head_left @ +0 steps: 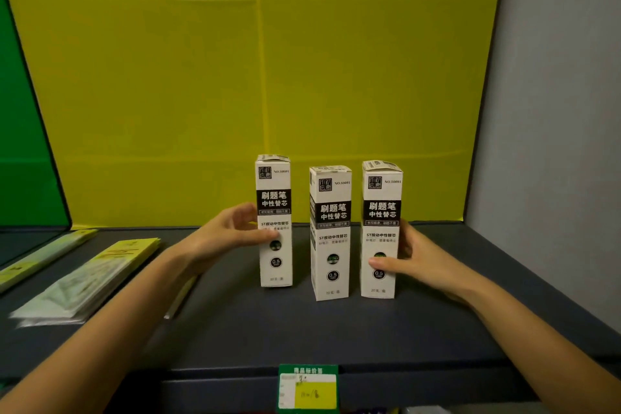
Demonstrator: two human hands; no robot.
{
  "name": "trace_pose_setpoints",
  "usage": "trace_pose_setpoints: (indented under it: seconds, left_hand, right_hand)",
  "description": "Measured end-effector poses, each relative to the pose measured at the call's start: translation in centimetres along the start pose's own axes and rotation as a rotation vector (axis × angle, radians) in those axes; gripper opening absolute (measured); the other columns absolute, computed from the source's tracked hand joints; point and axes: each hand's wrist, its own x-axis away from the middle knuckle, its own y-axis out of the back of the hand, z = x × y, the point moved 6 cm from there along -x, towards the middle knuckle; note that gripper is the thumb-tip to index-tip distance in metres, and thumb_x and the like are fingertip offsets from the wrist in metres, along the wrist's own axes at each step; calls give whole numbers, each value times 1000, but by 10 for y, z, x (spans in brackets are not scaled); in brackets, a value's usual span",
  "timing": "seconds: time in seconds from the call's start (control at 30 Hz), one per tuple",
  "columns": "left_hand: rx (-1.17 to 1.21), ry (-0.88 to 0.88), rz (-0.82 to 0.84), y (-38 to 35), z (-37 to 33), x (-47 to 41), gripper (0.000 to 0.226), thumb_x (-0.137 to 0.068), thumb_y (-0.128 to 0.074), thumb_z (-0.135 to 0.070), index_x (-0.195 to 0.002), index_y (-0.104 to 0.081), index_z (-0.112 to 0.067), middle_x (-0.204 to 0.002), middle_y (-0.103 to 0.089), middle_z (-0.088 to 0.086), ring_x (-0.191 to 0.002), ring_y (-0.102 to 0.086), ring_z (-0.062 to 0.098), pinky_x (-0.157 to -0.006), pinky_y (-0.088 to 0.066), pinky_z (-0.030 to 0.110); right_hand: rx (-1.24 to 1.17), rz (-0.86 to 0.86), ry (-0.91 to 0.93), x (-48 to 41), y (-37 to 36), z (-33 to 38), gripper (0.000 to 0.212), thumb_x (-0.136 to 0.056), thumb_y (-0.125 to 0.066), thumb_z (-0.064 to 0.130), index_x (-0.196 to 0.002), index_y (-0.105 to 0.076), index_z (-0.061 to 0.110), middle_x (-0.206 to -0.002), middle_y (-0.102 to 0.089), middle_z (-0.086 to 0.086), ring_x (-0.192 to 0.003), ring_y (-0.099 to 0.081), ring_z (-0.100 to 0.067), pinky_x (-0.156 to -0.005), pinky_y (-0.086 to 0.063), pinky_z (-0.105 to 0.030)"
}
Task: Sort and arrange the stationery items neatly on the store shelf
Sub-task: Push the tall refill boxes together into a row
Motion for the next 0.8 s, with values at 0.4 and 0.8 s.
trace_pose_setpoints:
  seconds: [0.4, 0.8]
  left_hand:
    - [29, -42, -111, -33, 3, 9, 51, -72, -71, -12, -119, -53, -13, -113, -68, 1, -103, -66, 11, -81, -55, 22]
    - [-52, -17, -74, -44, 14, 13, 58, -69, -75, -1, -119, -52, -19, -112, -68, -6, -103, -65, 4, -82, -55, 20]
  right_hand:
    - [-83, 57, 24, -2, -1, -3, 54, -77, -68, 15, -112, -35, 40, -104, -52, 24, -96, -53, 5, -84, -45, -18]
    - [-46, 194, 27, 1, -2, -6, 62, -79, -65, 6, -120, -32, 39, -111, -50, 27, -106, -50, 5, -85, -44, -13]
